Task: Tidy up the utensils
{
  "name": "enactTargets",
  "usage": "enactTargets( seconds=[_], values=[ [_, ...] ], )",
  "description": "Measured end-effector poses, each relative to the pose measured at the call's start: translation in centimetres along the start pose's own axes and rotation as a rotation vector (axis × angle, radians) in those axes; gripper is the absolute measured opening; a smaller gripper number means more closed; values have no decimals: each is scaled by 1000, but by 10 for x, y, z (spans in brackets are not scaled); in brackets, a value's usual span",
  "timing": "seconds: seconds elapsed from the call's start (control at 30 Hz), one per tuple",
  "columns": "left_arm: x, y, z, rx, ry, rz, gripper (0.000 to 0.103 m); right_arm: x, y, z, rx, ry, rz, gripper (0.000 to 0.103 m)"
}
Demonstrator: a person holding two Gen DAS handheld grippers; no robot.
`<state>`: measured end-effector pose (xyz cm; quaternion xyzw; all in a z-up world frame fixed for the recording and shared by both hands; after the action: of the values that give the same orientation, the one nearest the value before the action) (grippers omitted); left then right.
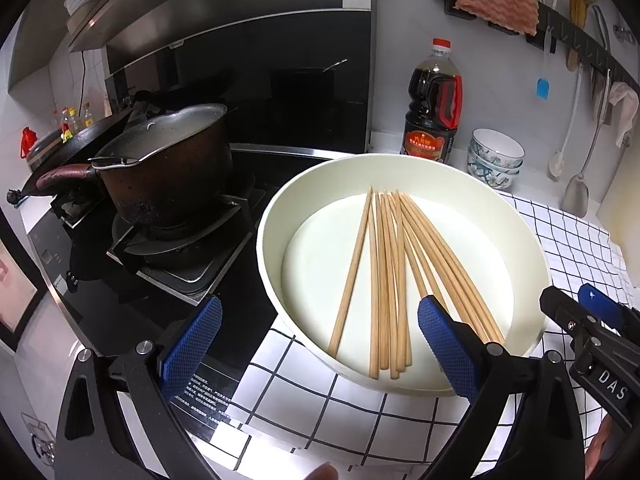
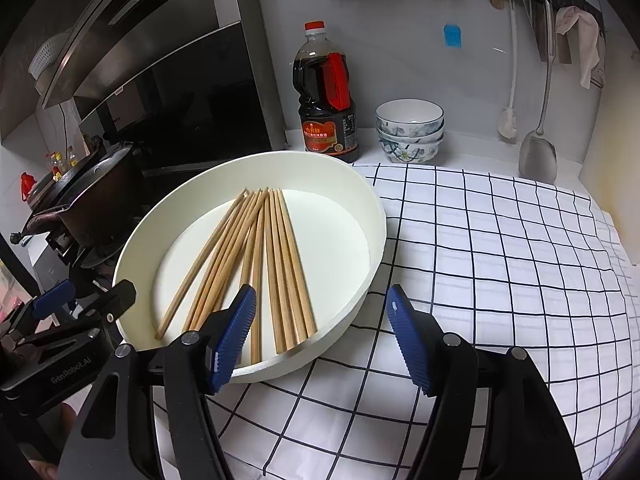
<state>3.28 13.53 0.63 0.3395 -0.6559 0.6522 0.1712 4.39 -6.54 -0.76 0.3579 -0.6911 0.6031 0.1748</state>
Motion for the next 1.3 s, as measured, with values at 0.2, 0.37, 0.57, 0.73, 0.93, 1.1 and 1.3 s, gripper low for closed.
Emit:
enactTargets(
  seconds=[0.2, 0.37, 0.57, 0.73, 0.93, 1.1, 1.3],
  values=[
    [1, -1, -3, 9, 2, 6, 97, -1, 0, -3, 8, 3, -2, 65],
    [1, -1, -3, 7, 0, 7, 97, -2, 2, -7, 21, 10, -7, 65],
    [2, 0, -5, 11, 4, 7, 97, -5, 4, -11, 21, -3, -15, 65],
    [2, 0, -5, 10, 8, 5, 97, -7, 6, -13, 26, -3, -21, 65],
    [1, 0, -4, 9, 4, 4, 97, -9, 8, -15, 26, -4, -23, 65],
    [2, 1, -5, 10, 24, 8, 97, -11, 9, -16, 26, -4, -28, 65],
    [0, 1, -6, 16, 31, -2, 97, -11, 10, -18, 27, -6, -27, 65]
  ],
)
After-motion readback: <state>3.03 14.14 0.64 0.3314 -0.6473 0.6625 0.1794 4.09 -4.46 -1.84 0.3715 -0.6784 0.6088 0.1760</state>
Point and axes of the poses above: each gripper's, at about its wrist camera, not at the fingertips, and x roughly against the way its jaws point, z to its right, y to its underside, the point moved 2 cm from there along -x, roughly the way its jaws point, and after that the axes turned 6 degrees about -y, right-handed, at the moved point
